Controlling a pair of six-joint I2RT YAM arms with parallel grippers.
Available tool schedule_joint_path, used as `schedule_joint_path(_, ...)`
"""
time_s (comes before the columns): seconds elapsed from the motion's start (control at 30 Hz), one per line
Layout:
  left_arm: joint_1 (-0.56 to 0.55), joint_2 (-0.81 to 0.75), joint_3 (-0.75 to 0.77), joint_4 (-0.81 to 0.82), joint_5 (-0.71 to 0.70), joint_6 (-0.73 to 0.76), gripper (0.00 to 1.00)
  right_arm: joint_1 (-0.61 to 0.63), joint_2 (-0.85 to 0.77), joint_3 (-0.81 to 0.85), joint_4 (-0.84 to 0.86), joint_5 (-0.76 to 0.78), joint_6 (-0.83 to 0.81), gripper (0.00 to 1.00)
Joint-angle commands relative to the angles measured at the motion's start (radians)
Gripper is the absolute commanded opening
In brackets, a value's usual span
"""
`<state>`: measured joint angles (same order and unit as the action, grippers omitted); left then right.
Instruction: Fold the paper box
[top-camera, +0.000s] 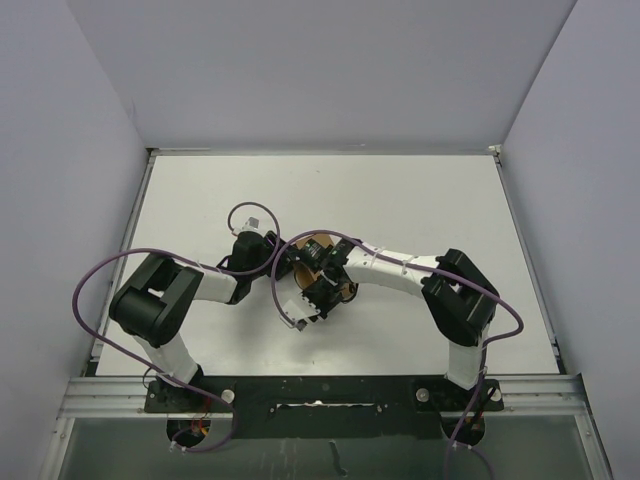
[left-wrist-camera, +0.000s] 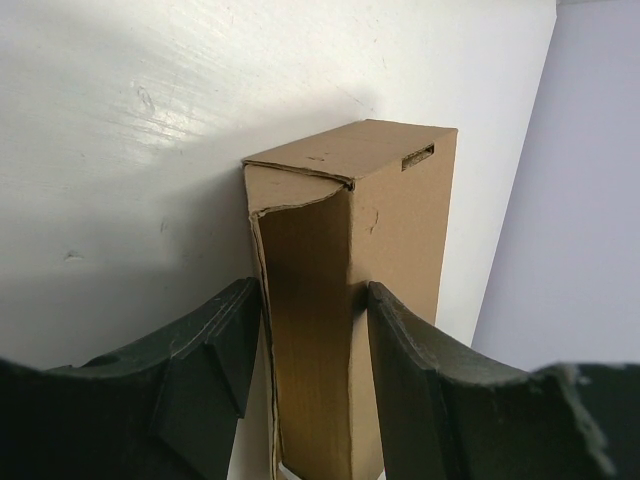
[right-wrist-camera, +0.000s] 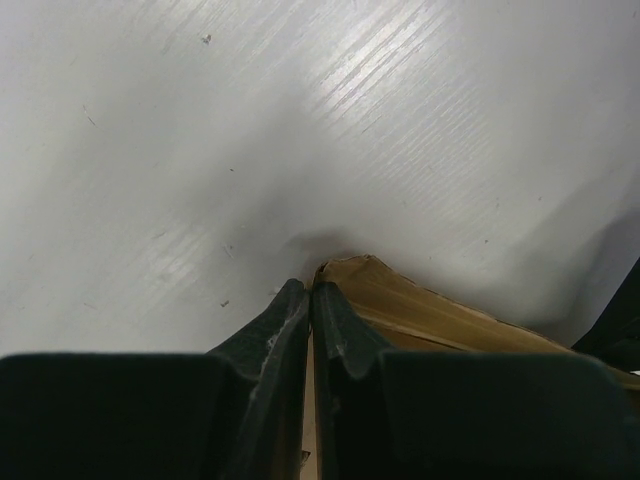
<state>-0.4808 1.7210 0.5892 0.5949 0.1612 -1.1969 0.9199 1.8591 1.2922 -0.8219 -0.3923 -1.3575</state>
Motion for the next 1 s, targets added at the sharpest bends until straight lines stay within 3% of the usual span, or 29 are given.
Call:
schedule_joint_path(0.0, -0.005, 0.032, 0.008, -0.043, 0.050, 0.015, 0.43, -0.003, -0.020, 0.045, 0.065, 0.022, -0.051, 0.06)
schedule_joint_path(0.63, -0.001, -0.066, -0.004, -0.101, 0.053, 0.055, 0.47, -0.111, -0.167, -0.082, -0.042, -0.103, -0.154, 0.07)
schedule_joint_path(0.97, 0.006, -0.126, -0.023, -0.134, 0.071, 0.074, 0.62, -0.116, -0.155, -0.101, -0.065, -0.108, -0.167, 0.07)
